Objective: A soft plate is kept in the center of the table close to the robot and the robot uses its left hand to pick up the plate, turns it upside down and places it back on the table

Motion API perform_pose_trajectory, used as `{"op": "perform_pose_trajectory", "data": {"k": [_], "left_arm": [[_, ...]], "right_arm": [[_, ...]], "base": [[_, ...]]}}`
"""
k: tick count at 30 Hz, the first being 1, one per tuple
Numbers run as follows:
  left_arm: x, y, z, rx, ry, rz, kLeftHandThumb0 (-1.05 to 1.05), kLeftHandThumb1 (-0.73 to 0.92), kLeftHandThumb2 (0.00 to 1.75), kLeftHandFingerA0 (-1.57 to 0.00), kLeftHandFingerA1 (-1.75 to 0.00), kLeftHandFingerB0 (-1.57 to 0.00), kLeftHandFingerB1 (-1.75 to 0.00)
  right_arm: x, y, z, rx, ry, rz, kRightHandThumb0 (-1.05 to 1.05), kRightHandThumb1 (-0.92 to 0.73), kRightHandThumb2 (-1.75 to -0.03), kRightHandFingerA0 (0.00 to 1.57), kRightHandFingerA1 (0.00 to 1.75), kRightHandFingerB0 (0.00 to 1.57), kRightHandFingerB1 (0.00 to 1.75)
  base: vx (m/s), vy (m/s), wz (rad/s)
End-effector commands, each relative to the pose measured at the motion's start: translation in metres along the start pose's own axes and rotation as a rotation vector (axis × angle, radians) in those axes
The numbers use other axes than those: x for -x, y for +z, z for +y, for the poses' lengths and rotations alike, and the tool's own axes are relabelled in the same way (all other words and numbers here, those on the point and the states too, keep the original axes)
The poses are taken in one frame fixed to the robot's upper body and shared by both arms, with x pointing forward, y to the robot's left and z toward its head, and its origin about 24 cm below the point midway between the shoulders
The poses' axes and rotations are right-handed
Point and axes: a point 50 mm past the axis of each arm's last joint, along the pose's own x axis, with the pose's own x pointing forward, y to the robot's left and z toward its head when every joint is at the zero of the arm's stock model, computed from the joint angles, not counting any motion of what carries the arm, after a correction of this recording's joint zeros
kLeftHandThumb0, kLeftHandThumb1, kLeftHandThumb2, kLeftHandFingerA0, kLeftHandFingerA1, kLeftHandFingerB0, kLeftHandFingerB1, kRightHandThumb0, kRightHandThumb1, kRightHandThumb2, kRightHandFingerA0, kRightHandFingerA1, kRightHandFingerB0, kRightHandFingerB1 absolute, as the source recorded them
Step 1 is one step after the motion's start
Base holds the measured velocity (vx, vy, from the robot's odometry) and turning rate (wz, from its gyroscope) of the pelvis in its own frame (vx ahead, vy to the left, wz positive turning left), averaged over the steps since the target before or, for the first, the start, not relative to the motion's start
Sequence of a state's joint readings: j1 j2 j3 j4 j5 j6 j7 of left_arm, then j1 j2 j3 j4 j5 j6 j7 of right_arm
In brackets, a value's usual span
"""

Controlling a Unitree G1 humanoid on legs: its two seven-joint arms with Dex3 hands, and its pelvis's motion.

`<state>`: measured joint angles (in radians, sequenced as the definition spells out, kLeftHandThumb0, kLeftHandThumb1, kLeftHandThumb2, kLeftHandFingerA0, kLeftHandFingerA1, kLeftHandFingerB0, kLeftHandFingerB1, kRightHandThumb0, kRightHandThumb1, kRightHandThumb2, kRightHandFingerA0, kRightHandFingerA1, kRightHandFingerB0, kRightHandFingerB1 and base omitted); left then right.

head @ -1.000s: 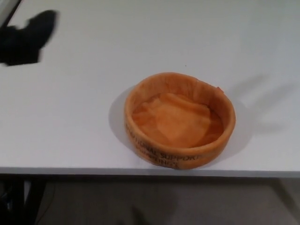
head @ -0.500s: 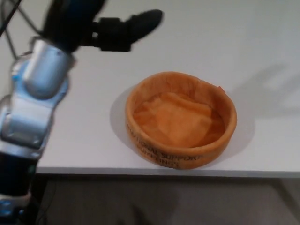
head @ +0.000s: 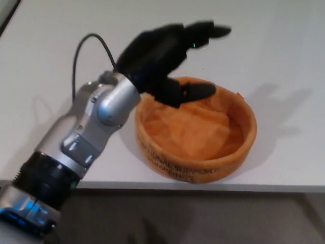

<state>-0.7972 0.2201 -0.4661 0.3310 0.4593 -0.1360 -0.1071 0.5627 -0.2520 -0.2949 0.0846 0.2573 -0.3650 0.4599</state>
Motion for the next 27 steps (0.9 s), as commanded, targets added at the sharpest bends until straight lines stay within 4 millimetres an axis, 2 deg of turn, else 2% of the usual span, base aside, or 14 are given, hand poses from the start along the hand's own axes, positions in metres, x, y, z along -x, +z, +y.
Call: {"op": "perform_pose_trajectory", "data": {"k": [1,4,5,7,8,14,15,16,18,20,21,25,26,27], "left_arm": [[0.002,-0.016,-0.018,-0.100,-0.154,0.139,-0.98,0.80,0.65,-0.24,-0.37,-0.24,-0.28],[0.007,-0.021,-0.026,-0.147,-0.230,0.163,-0.98,0.80,0.66,-0.26,-0.35,-0.24,-0.28],[0.009,-0.022,-0.027,-0.161,-0.243,0.166,-0.93,0.60,1.04,-0.21,-0.47,-0.15,-0.39],[0.011,-0.024,-0.029,-0.178,-0.262,0.174,-0.93,0.60,1.04,-0.20,-0.47,-0.14,-0.39],[0.013,-0.026,-0.030,-0.191,-0.275,0.185,-0.96,0.78,0.65,-0.27,-0.34,-0.24,-0.28],[0.024,-0.038,-0.030,-0.268,-0.364,0.232,-0.97,0.79,0.65,-0.25,-0.32,-0.22,-0.28],[0.029,-0.041,-0.030,-0.305,-0.405,0.234,-0.98,0.80,0.65,-0.25,-0.33,-0.23,-0.28],[0.032,-0.043,-0.031,-0.319,-0.426,0.232,-0.97,0.62,0.99,-0.21,-0.44,-0.20,-0.39],[0.037,-0.044,-0.034,-0.329,-0.450,0.227,-0.97,0.61,0.99,-0.22,-0.44,-0.20,-0.40],[0.041,-0.046,-0.036,-0.337,-0.476,0.225,-0.96,0.61,0.99,-0.21,-0.44,-0.20,-0.39],[0.047,-0.048,-0.040,-0.351,-0.512,0.224,-0.98,0.77,0.65,-0.28,-0.33,-0.25,-0.28],[0.058,-0.050,-0.049,-0.361,-0.555,0.206,-1.01,0.78,0.66,-0.28,-0.34,-0.25,-0.28],[0.059,-0.050,-0.051,-0.354,-0.554,0.202,-0.98,0.59,1.04,-0.23,-0.45,-0.15,-0.37],[0.060,-0.050,-0.051,-0.353,-0.554,0.201,-0.98,0.59,1.04,-0.23,-0.45,-0.15,-0.37]], "right_arm": [[-0.001,0.004,-0.005,-0.005,-0.016,-0.004,-0.75,-0.85,-0.67,0.35,0.36,0.28,0.30],[-0.001,0.007,-0.005,0.007,-0.016,-0.002,-0.75,-0.85,-0.67,0.36,0.37,0.28,0.30],[-0.001,0.007,-0.005,0.006,-0.015,-0.001,-0.75,-0.85,-0.67,0.35,0.36,0.27,0.29],[-0.002,0.006,-0.005,0.004,-0.013,-0.001,-0.74,-0.85,-0.67,0.35,0.36,0.28,0.29],[-0.002,0.006,-0.005,0.002,-0.016,0.000,-0.74,-0.85,-0.67,0.37,0.37,0.28,0.30],[-0.003,0.007,-0.005,0.002,-0.028,0.002,-0.74,-0.86,-0.67,0.38,0.37,0.29,0.30],[-0.003,0.007,-0.005,-0.001,-0.026,0.007,-0.73,-0.69,-1.02,0.30,0.50,0.21,0.44],[-0.003,0.007,-0.005,-0.002,-0.024,0.010,-0.73,-0.70,-1.02,0.30,0.50,0.20,0.44],[-0.003,0.006,-0.005,-0.005,-0.026,0.010,-0.72,-0.86,-0.67,0.39,0.38,0.29,0.30],[-0.003,0.006,-0.004,-0.003,-0.026,0.008,-0.71,-0.87,-0.67,0.39,0.39,0.29,0.30],[-0.003,0.006,-0.004,0.000,-0.028,0.007,-0.70,-0.87,-0.67,0.39,0.39,0.29,0.30],[-0.003,0.005,-0.005,0.002,-0.029,0.009,-0.71,-0.88,-0.67,0.39,0.39,0.30,0.30],[-0.004,0.005,-0.005,-0.004,-0.030,0.009,-0.70,-0.88,-0.67,0.39,0.39,0.30,0.30],[-0.004,0.005,-0.005,-0.005,-0.030,0.009,-0.70,-0.88,-0.67,0.39,0.39,0.30,0.30]], "base": [[0.00,0.000,0.00],[0.00,0.000,0.00],[0.00,0.000,0.00],[0.00,0.000,0.00],[0.00,0.000,0.00],[0.00,0.000,0.00],[0.00,0.000,0.00],[0.00,0.000,0.00],[0.00,0.000,0.00],[0.00,0.000,0.00],[0.00,0.000,0.00],[0.00,0.000,0.00],[0.00,0.000,0.00],[0.00,0.000,0.00]]}}
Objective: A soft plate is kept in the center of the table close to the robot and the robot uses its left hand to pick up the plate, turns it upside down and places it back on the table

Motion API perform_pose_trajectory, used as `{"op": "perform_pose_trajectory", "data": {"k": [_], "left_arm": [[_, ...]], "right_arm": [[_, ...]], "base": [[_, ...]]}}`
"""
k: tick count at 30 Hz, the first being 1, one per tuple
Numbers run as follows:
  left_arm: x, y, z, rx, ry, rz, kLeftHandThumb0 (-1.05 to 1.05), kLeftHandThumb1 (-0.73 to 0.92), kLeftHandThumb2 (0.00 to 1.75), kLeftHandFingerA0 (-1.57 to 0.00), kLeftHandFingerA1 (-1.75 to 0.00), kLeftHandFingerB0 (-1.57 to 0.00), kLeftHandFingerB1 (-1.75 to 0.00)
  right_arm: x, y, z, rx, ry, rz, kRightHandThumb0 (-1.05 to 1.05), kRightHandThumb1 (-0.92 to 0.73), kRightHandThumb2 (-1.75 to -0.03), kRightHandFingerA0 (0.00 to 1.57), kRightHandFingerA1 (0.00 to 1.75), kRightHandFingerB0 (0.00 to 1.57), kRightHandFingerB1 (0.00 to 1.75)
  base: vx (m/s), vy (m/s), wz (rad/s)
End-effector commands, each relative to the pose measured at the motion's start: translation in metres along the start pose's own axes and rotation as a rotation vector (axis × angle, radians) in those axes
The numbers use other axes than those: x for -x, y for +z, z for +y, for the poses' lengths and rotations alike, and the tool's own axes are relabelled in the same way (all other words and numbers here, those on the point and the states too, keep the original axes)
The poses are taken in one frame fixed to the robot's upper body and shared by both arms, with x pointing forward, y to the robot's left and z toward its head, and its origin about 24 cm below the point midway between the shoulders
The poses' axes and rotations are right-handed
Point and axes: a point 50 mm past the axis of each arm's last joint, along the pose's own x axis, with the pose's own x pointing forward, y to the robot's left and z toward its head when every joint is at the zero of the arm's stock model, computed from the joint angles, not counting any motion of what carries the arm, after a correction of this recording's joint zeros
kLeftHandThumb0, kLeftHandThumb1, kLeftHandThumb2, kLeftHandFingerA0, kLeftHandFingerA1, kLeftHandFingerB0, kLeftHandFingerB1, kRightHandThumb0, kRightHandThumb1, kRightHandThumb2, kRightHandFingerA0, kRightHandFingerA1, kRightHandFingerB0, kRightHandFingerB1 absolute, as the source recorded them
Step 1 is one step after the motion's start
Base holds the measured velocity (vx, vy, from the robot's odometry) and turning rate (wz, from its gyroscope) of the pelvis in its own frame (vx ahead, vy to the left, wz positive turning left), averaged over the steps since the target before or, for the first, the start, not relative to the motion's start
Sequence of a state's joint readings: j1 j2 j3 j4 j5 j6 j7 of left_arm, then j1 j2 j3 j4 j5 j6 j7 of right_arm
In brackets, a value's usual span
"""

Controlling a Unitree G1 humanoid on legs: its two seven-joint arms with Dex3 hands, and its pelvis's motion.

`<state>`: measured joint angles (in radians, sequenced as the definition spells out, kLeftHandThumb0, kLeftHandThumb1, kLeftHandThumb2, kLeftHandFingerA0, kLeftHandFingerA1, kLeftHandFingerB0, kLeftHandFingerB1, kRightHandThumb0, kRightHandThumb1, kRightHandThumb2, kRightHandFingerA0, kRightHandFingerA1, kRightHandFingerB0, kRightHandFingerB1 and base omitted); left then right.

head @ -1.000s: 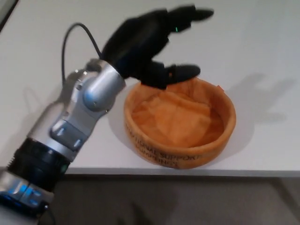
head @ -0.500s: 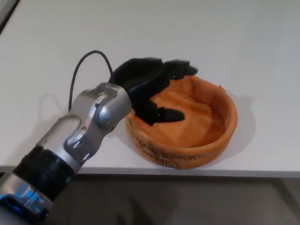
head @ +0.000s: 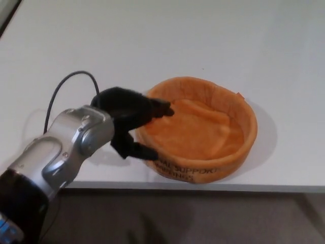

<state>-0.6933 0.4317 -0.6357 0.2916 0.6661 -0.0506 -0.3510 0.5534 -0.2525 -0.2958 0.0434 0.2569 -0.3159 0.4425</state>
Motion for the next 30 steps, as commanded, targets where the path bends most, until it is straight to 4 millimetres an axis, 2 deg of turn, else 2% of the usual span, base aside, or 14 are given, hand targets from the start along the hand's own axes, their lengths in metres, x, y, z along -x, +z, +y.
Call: {"op": "perform_pose_trajectory", "data": {"k": [1,2,4,14,15,20,22,23,24,26,27,28,29,30], "left_arm": [[0.006,0.001,-0.016,-0.048,-0.066,-0.028,-1.02,0.79,0.65,-0.27,-0.35,-0.24,-0.28],[0.006,0.002,-0.018,-0.052,-0.078,-0.032,-0.97,0.61,1.05,-0.22,-0.46,-0.14,-0.38],[0.005,0.004,-0.018,-0.060,-0.090,-0.035,-0.97,0.61,1.06,-0.21,-0.45,-0.13,-0.38],[-0.006,0.018,-0.025,-0.055,-0.089,-0.073,-0.96,0.60,1.05,-0.22,-0.46,-0.15,-0.38],[-0.007,0.020,-0.026,-0.063,-0.079,-0.079,-1.00,0.80,0.65,-0.29,-0.36,-0.27,-0.29],[-0.012,0.030,-0.033,-0.130,-0.018,-0.103,-0.97,0.80,0.65,-0.37,-0.37,-0.33,-0.30],[-0.016,0.036,-0.036,-0.209,0.010,-0.123,-0.91,0.61,1.02,-0.38,-0.49,-0.30,-0.44],[-0.019,0.041,-0.037,-0.311,0.034,-0.142,-0.91,0.79,0.65,-0.57,-0.43,-0.40,-0.33],[-0.020,0.042,-0.038,-0.356,0.045,-0.152,-0.91,0.79,0.65,-0.57,-0.43,-0.40,-0.33],[-0.023,0.046,-0.038,-0.415,0.048,-0.164,-0.89,0.77,0.64,-0.73,-0.64,-0.47,-0.35],[-0.026,0.049,-0.039,-0.386,0.041,-0.162,-0.82,0.53,0.97,-0.95,-1.21,-0.55,-0.55],[-0.027,0.050,-0.039,-0.375,0.040,-0.161,-0.82,0.53,0.97,-0.95,-1.21,-0.55,-0.55],[-0.029,0.051,-0.039,-0.369,0.037,-0.158,-0.81,0.64,0.64,-0.93,-1.58,-0.70,-0.59],[-0.030,0.052,-0.038,-0.365,0.030,-0.153,-0.78,0.59,0.65,-1.01,-1.73,-0.83,-1.29]], "right_arm": [[0.002,-0.001,-0.005,-0.001,-0.020,0.014,-0.70,-0.88,-0.67,0.39,0.39,0.30,0.30],[0.002,-0.001,-0.004,0.002,-0.018,0.014,-0.68,-0.89,-0.68,0.40,0.40,0.29,0.30],[0.001,0.000,-0.004,0.004,-0.020,0.011,-0.68,-0.89,-0.68,0.40,0.39,0.30,0.30],[-0.002,0.002,-0.007,0.003,-0.033,0.003,-0.70,-0.88,-0.67,0.40,0.38,0.30,0.30],[-0.002,0.002,-0.007,0.001,-0.031,0.001,-0.70,-0.88,-0.67,0.40,0.39,0.30,0.30],[0.001,0.002,-0.009,0.006,-0.020,0.011,-0.70,-0.88,-0.67,0.39,0.38,0.29,0.30],[0.001,0.002,-0.008,0.004,-0.023,0.018,-0.71,-0.87,-0.67,0.40,0.37,0.29,0.30],[0.001,0.002,-0.008,0.001,-0.023,0.014,-0.70,-0.88,-0.67,0.40,0.38,0.29,0.30],[0.001,0.002,-0.008,0.000,-0.023,0.012,-0.70,-0.88,-0.67,0.40,0.38,0.29,0.30],[0.000,0.002,-0.005,-0.007,-0.018,0.009,-0.70,-0.88,-0.67,0.39,0.39,0.29,0.30],[0.000,0.003,-0.005,-0.003,-0.017,0.006,-0.71,-0.88,-0.67,0.38,0.39,0.29,0.30],[0.000,0.003,-0.005,-0.002,-0.016,0.005,-0.71,-0.88,-0.67,0.38,0.39,0.29,0.30],[0.000,0.003,-0.006,0.000,-0.018,0.006,-0.72,-0.88,-0.67,0.38,0.39,0.29,0.30],[0.000,0.003,-0.006,0.000,-0.017,0.006,-0.72,-0.88,-0.67,0.39,0.39,0.28,0.30]], "base": [[0.00,0.000,0.00],[0.00,0.000,0.00],[0.00,0.000,0.00],[0.00,0.000,0.00],[0.00,0.000,0.00],[0.00,0.000,0.00],[0.00,0.000,0.00],[0.00,0.000,0.00],[0.00,0.000,0.00],[0.00,0.000,0.00],[0.00,0.000,0.00],[0.00,0.000,0.00],[0.00,0.000,0.00],[0.00,0.000,0.00]]}}
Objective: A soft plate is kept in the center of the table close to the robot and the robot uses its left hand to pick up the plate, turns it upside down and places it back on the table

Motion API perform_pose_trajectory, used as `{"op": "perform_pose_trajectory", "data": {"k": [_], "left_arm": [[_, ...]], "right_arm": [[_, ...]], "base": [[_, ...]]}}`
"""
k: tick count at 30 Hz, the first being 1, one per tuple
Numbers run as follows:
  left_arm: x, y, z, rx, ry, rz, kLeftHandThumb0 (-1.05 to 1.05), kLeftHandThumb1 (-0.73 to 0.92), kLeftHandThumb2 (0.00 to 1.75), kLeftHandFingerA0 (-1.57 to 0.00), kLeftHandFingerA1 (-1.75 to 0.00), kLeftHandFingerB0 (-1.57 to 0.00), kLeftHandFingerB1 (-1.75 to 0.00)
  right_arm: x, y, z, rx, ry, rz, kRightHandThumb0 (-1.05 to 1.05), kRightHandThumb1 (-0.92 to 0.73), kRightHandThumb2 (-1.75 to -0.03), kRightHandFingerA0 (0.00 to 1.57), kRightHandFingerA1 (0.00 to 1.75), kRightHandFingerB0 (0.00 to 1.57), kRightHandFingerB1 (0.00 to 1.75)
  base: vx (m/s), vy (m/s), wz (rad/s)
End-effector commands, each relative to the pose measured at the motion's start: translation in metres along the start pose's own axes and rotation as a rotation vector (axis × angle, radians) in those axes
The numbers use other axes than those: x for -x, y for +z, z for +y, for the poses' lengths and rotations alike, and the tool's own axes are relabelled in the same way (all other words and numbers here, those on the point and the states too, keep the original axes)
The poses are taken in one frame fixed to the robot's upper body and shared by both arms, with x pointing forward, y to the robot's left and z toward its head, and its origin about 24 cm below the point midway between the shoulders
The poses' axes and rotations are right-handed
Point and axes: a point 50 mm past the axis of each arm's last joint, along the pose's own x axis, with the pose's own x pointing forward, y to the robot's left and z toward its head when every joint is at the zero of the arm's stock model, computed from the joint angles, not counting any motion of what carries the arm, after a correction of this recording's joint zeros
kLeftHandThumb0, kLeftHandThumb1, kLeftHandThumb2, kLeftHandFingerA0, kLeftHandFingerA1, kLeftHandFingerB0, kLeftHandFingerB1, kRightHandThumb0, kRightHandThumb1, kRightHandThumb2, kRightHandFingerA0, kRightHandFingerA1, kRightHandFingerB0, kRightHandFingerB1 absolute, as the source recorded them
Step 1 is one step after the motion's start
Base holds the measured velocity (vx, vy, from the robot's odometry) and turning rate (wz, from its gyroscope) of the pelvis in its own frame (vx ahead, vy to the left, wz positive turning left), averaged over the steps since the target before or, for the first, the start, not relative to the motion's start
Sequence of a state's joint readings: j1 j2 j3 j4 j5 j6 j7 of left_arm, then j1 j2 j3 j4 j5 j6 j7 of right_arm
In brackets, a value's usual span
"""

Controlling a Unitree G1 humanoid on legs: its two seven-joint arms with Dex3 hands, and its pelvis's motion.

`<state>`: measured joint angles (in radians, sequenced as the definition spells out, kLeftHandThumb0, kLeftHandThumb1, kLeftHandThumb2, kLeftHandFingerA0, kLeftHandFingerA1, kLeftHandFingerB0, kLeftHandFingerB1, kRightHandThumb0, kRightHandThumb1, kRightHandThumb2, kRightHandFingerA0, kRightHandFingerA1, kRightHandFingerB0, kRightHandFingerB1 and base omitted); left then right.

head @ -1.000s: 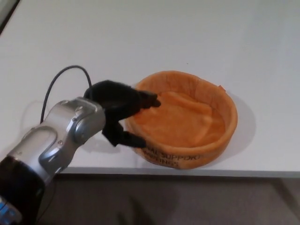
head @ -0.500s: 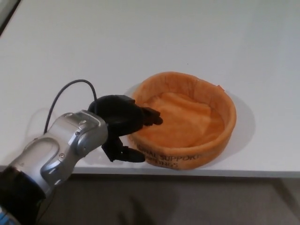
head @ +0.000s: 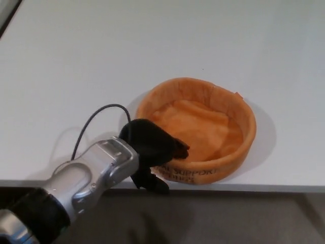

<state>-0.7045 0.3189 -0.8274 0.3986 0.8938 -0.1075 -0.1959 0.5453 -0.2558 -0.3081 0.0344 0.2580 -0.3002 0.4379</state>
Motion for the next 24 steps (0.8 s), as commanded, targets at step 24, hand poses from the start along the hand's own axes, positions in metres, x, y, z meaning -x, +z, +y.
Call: {"op": "perform_pose_trajectory", "data": {"k": [24], "left_arm": [[-0.005,0.001,0.023,0.487,0.017,0.035,-0.31,0.58,0.58,-0.83,-1.75,-0.69,-1.75]], "right_arm": [[0.000,0.000,-0.003,-0.010,0.002,0.014,-0.71,-0.88,-0.67,0.41,0.40,0.28,0.31]], "base": [[0.00,0.000,0.00]]}}
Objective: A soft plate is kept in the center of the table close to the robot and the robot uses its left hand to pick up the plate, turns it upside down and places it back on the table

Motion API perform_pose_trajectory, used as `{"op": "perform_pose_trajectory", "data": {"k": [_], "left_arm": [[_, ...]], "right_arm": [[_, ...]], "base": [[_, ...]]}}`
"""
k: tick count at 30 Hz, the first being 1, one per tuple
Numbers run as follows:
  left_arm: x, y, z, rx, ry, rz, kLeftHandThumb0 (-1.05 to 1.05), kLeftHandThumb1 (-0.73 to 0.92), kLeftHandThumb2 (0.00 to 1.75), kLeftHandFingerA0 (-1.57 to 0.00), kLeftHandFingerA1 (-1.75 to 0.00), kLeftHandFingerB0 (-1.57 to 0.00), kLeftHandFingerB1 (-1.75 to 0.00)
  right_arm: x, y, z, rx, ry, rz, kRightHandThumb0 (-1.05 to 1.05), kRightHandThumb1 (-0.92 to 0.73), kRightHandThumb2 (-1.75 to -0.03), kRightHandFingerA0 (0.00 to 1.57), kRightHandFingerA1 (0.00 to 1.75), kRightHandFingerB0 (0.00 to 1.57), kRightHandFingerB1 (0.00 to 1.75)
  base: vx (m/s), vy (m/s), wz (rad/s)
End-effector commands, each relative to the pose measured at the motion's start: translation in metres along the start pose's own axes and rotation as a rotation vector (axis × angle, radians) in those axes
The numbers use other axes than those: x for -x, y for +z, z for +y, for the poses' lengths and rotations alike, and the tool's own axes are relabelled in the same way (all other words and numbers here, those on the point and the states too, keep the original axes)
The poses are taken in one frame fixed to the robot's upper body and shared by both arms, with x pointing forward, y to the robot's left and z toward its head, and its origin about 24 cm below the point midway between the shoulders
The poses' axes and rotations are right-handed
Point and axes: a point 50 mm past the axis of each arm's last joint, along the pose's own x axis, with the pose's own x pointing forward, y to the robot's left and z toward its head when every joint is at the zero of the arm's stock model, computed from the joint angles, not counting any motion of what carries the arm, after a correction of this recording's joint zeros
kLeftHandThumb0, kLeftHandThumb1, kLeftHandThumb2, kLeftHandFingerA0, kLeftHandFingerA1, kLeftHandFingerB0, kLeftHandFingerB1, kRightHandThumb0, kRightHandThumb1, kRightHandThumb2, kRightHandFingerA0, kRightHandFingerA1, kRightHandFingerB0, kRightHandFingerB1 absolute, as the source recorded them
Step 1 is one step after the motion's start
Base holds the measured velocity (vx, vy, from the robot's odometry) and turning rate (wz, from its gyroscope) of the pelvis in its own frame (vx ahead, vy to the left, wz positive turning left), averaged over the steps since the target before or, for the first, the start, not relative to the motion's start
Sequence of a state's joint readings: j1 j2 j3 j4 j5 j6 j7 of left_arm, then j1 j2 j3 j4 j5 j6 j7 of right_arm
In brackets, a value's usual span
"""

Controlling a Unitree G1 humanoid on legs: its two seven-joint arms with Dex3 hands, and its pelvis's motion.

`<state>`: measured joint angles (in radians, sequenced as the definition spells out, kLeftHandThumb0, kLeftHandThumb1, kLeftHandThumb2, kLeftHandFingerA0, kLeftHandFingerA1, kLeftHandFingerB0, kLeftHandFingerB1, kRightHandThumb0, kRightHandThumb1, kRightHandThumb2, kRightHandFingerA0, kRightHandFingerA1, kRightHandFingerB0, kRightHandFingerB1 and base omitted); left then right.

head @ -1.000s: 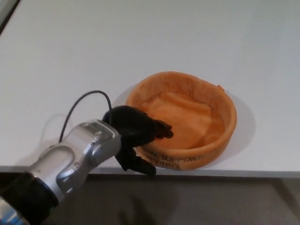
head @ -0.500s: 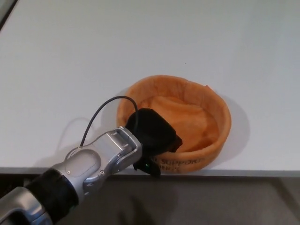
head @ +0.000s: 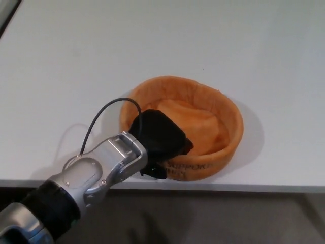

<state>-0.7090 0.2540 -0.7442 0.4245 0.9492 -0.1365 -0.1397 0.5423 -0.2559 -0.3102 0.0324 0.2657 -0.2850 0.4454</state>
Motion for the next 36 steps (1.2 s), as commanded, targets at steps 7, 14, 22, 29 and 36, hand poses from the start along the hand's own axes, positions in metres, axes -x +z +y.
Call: {"op": "perform_pose_trajectory", "data": {"k": [7,14,22,29,36], "left_arm": [[0.004,0.006,0.026,0.727,-0.087,-0.076,-0.39,0.55,0.59,-0.89,-1.75,-0.78,-1.75],[0.013,0.013,0.047,0.920,-0.040,-0.274,-0.50,0.52,0.64,-0.95,-1.75,-0.84,-1.75],[0.024,0.009,0.092,1.480,0.210,-0.512,-0.44,0.52,0.60,-0.94,-1.75,-0.78,-1.75],[0.032,0.003,0.121,1.956,0.506,-0.726,-0.46,0.49,0.59,-0.98,-1.75,-0.77,-1.75],[0.034,-0.001,0.129,2.436,0.788,-0.983,-0.47,0.51,0.58,-0.94,-1.75,-0.78,-1.75]], "right_arm": [[0.001,0.000,-0.002,-0.001,-0.003,0.021,-0.72,-0.87,-0.67,0.42,0.40,0.29,0.30],[0.001,0.000,-0.004,0.006,-0.003,0.022,-0.72,-0.87,-0.67,0.44,0.41,0.29,0.31],[0.003,-0.003,-0.001,0.009,0.002,0.034,-0.73,-0.87,-0.67,0.44,0.40,0.30,0.31],[0.004,-0.004,-0.001,0.024,0.002,0.030,-0.72,-0.87,-0.67,0.43,0.40,0.29,0.30],[0.002,-0.003,-0.001,0.048,0.005,0.030,-0.71,-0.88,-0.67,0.44,0.41,0.29,0.30]], "base": [[0.00,0.000,0.00],[0.00,0.000,0.00],[0.00,0.000,0.00],[0.00,0.000,0.00],[0.00,0.000,0.00]]}}
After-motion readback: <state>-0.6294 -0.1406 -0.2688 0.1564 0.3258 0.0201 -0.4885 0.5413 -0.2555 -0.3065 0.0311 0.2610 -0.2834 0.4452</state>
